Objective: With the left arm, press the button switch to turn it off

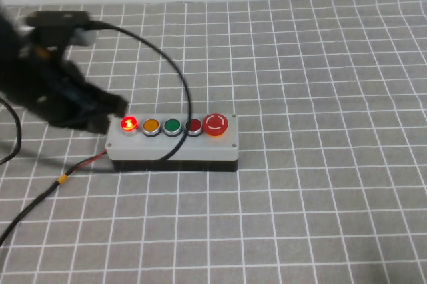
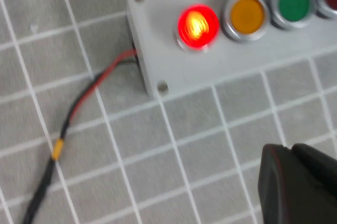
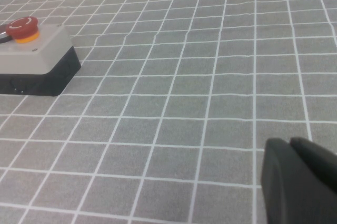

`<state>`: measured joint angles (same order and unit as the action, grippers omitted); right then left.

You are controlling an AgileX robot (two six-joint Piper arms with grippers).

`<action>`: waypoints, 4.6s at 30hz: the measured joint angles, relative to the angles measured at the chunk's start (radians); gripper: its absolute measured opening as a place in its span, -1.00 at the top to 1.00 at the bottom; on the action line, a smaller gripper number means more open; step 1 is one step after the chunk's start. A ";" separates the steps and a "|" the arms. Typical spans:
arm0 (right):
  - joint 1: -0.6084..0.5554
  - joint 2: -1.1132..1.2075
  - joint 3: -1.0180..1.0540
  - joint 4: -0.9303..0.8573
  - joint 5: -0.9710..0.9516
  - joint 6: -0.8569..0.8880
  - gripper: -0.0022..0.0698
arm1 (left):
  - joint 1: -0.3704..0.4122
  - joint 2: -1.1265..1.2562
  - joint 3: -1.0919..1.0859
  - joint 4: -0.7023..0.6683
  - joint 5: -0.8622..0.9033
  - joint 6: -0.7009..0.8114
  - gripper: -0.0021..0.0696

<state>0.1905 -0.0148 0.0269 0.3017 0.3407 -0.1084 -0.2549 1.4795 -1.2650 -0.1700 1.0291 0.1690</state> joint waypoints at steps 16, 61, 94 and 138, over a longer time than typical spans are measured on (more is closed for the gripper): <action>0.000 0.000 0.000 0.000 0.000 0.000 0.99 | -0.048 0.329 -0.242 0.141 0.038 -0.038 0.95; 0.000 0.000 0.000 0.000 0.000 0.000 0.99 | -0.048 0.424 -0.315 0.148 0.020 -0.038 0.95; 0.000 0.000 0.000 0.000 0.000 0.000 0.99 | -0.048 -0.078 -0.089 0.142 -0.100 -0.005 0.95; 0.000 0.000 0.000 0.000 0.000 0.000 0.99 | 0.150 -1.485 1.289 0.151 -1.050 -0.072 0.95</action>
<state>0.1905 -0.0148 0.0269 0.3017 0.3407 -0.1084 -0.1045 -0.0054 0.0239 -0.0193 -0.0213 0.0972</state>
